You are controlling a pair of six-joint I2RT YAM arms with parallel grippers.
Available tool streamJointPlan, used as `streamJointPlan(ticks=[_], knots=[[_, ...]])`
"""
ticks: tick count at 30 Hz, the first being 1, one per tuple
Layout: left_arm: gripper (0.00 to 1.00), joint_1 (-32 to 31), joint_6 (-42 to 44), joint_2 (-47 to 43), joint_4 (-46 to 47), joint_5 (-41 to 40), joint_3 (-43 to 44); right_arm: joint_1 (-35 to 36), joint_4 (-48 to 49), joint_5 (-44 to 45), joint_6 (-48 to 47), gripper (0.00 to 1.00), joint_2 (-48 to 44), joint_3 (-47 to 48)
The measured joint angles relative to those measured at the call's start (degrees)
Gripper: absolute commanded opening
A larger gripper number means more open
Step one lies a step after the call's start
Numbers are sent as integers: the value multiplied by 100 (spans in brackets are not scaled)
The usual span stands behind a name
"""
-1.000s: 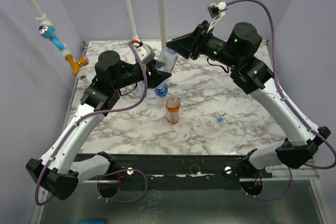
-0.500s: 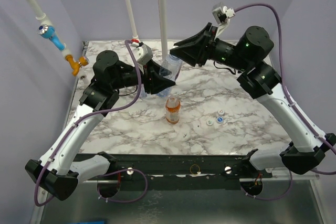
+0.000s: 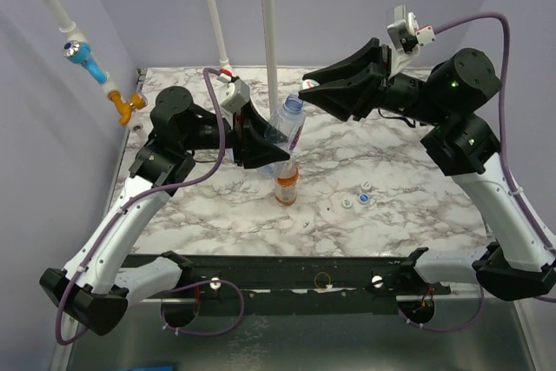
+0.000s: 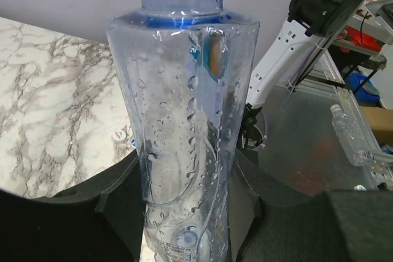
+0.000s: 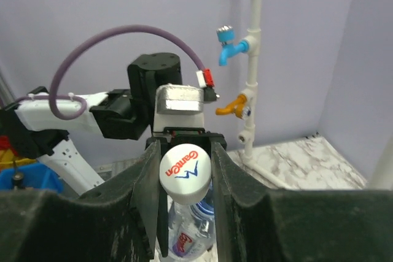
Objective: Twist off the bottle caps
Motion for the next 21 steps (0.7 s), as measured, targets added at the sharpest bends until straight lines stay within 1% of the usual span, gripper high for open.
streamJointPlan(ticks=[3,5,9,13,15,18,21], knots=[[0,9,4,-28,-9,28,-46,7,-280,629,-295,7,-105,-92],[0,11,35,-52,-24,24,-59,-15,-350,1130,-452,6,-299,-492],[0,20,229,-166,-120,-98,-114,-389,-365,1786,-509,6,-852,-1987],[0,20,542,-247,-236,-463,-179,-804,-273,2402,-245,7,-1106,-3394],[0,20,640,-249,-260,-573,-208,-844,-195,2905,-107,7,-1137,-4142],[0,20,726,-254,-264,-651,-254,-870,-24,3436,46,7,-1069,-4854],[0,35,774,-267,-289,-710,-271,-881,205,3926,273,7,-782,-5506]])
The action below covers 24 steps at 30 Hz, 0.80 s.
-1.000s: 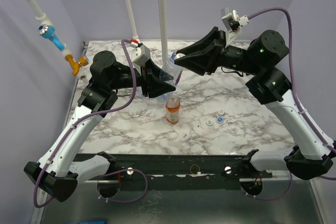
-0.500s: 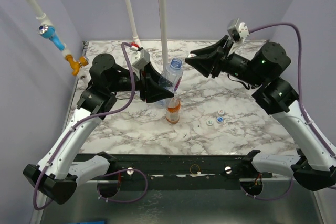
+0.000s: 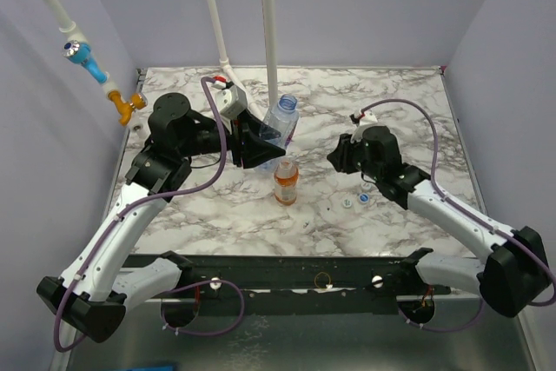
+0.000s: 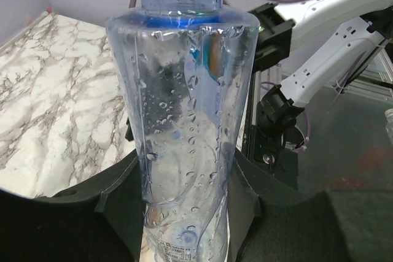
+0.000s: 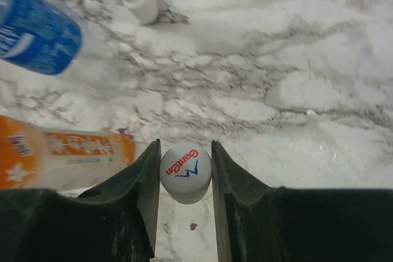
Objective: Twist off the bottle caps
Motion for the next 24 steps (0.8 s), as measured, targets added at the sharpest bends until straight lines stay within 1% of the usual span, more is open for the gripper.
streamJointPlan(ticks=[6,11,16,20,21,22,23,24], knots=[[0,7,28,-39,-15,-9,0,0,643,518,481,7,544,-883],[0,7,31,-42,-15,-9,0,0,1217,713,820,7,964,-1224],[0,11,35,-39,-15,-4,-2,0,1443,883,1027,18,1488,-1246],[0,11,37,-39,-17,-4,-13,0,1840,876,1193,23,1794,-1375],[0,11,37,-39,-17,-4,-13,0,1912,874,1237,26,1869,-1414],[0,11,35,-39,-17,2,-13,0,1971,874,1281,33,1945,-1445],[0,13,35,-39,-17,17,-13,0,2004,872,1311,43,2015,-1467],[0,13,33,-39,-17,39,-13,0,2092,872,1329,57,2041,-1482]])
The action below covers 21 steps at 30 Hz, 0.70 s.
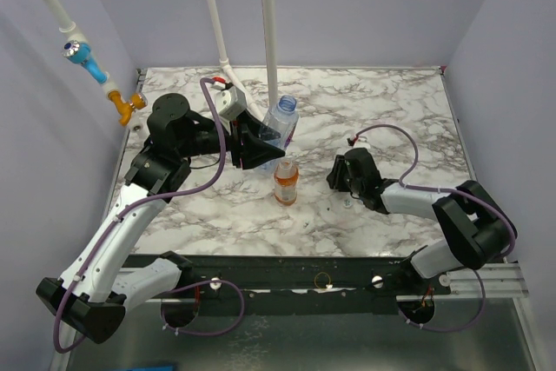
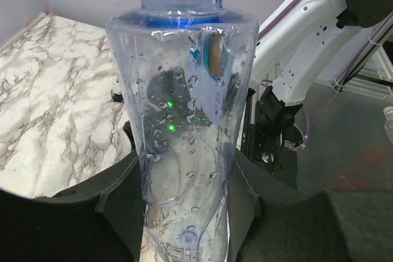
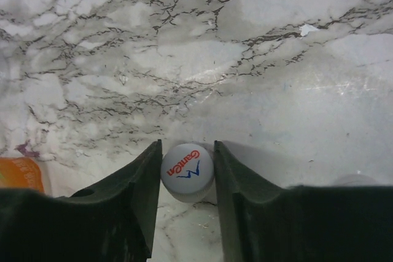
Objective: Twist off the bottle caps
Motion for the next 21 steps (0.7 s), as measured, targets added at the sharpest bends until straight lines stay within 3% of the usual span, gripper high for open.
streamJointPlan(ticks=[2,4,11,16,21], knots=[[0,0,-2,0,2,26,0,0,50,-9,68,73,0,-4],[0,4,-2,0,0,46,0,0,90,-13,37,80,-48,9],[0,9,-2,26,0,59,2,0,-748,-20,-138,87,-1049,260],[0,11,0,76,0,61,2,-2,-1320,-321,-592,90,-2194,1554],[0,26,0,101,0,61,2,-31,-1519,-1655,-951,100,-2524,3373]])
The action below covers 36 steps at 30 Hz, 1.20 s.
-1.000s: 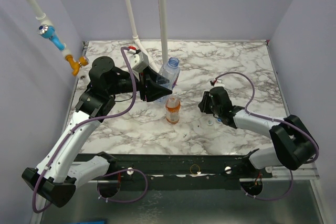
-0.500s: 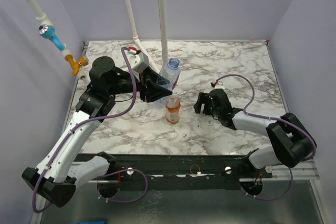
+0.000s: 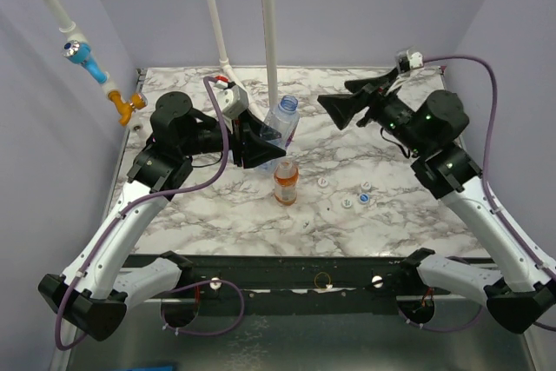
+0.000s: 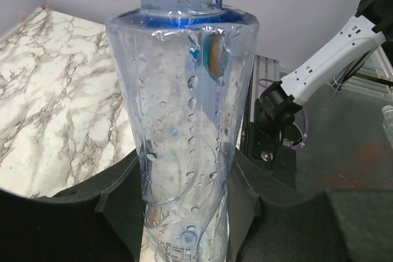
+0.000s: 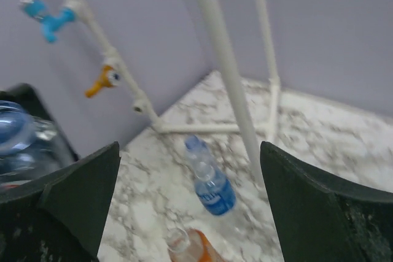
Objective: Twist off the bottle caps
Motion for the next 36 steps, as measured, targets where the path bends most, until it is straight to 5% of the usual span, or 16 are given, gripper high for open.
streamJointPlan(ticks=[4,8,22,26,32,33,36], knots=[[0,4,-2,0,2,-2,0,-7,42,-1720,9,100,225,1198],[0,4,-2,0,2,-2,0,0,675,-2975,407,100,304,1287],[0,4,0,81,2,-2,0,236,1602,-4044,1126,98,1440,1355],[0,4,0,136,2,-2,0,317,1729,-4068,1191,84,1510,1355],[0,7,-2,168,7,9,0,496,1862,-4044,1233,42,1648,1370],[4,7,0,168,7,4,0,501,1871,-4002,1226,38,1672,1370],[38,11,-26,168,-35,-17,-9,494,1897,-3877,1202,34,1687,1370]])
